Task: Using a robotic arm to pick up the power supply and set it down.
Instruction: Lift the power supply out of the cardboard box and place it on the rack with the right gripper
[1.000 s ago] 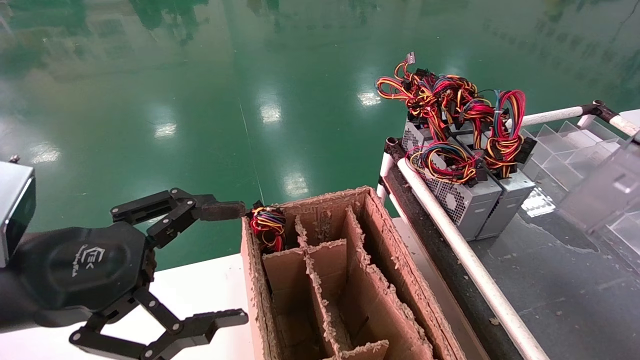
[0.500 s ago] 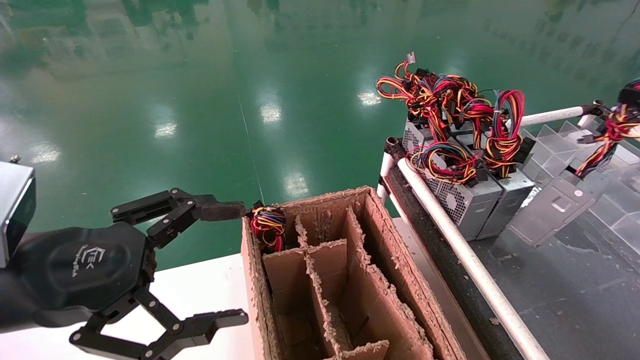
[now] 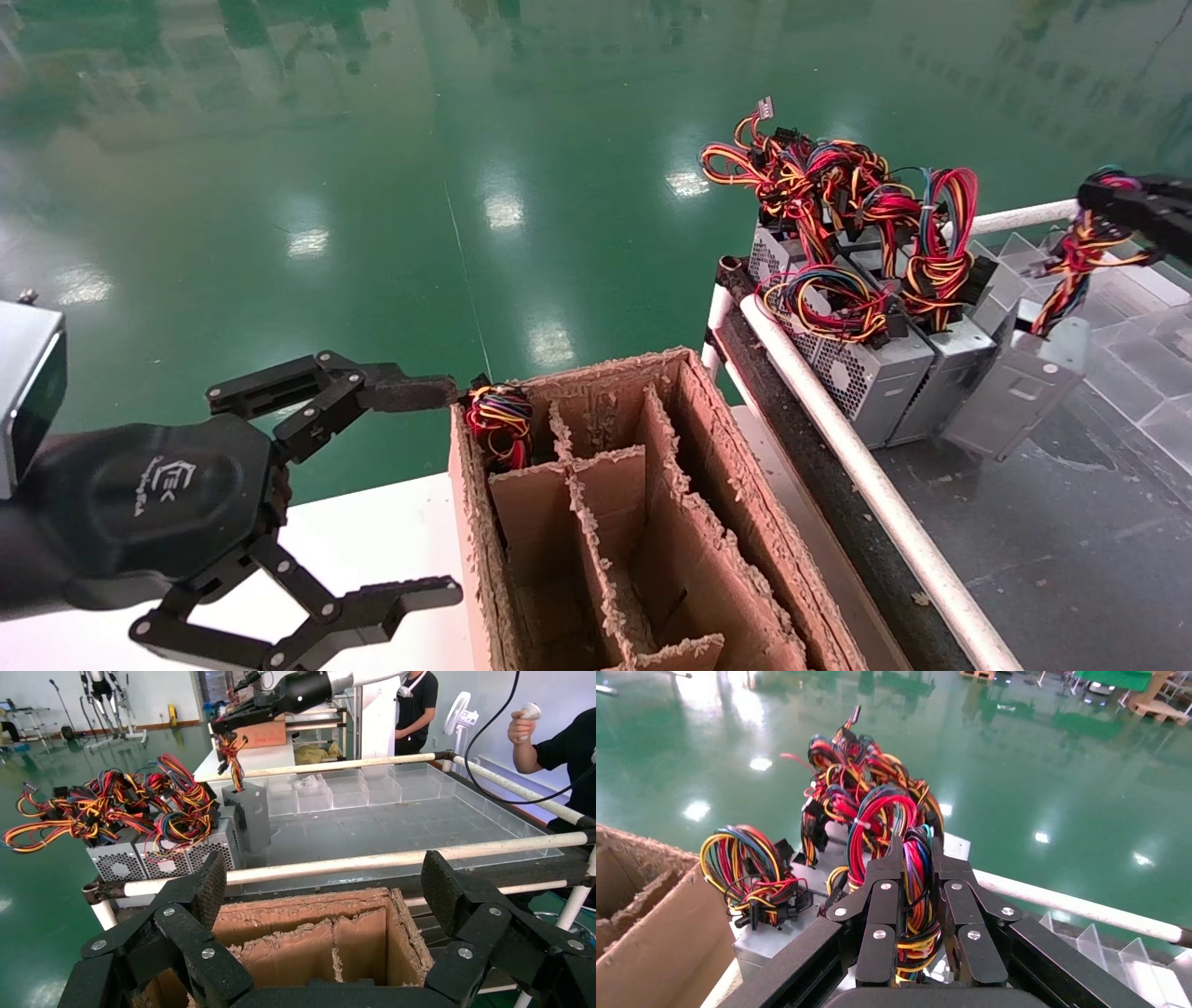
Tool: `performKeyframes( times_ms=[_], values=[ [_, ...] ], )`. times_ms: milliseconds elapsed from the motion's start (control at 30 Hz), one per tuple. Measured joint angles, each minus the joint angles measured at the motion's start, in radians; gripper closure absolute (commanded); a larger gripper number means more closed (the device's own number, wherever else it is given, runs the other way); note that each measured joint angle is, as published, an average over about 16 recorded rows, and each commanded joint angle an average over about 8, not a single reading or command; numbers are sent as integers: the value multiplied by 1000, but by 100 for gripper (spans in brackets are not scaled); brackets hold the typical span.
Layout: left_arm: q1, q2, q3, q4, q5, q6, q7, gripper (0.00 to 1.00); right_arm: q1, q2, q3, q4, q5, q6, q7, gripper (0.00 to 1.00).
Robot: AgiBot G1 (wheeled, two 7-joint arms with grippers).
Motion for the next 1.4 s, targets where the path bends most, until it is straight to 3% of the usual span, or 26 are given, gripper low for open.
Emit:
performKeyframes(
  times_ms=[767, 833, 1033, 1100, 1400],
  values=[
    [0, 0, 0, 0, 0, 0, 0, 0, -34, -128, 9, 17, 13, 133, -64, 100],
    [0, 0, 0, 0, 0, 0, 0, 0, -38, -134, 11, 17, 15, 138, -73, 90],
    [0, 0, 0, 0, 0, 0, 0, 0, -50, -143, 15, 17, 21, 141, -96, 15],
    [0, 0, 0, 0, 0, 0, 0, 0, -53, -143, 15, 16, 22, 141, -100, 0],
    [0, 0, 1, 0, 0, 0, 0, 0, -53, -137, 18, 11, 26, 145, -104, 0]
  ],
)
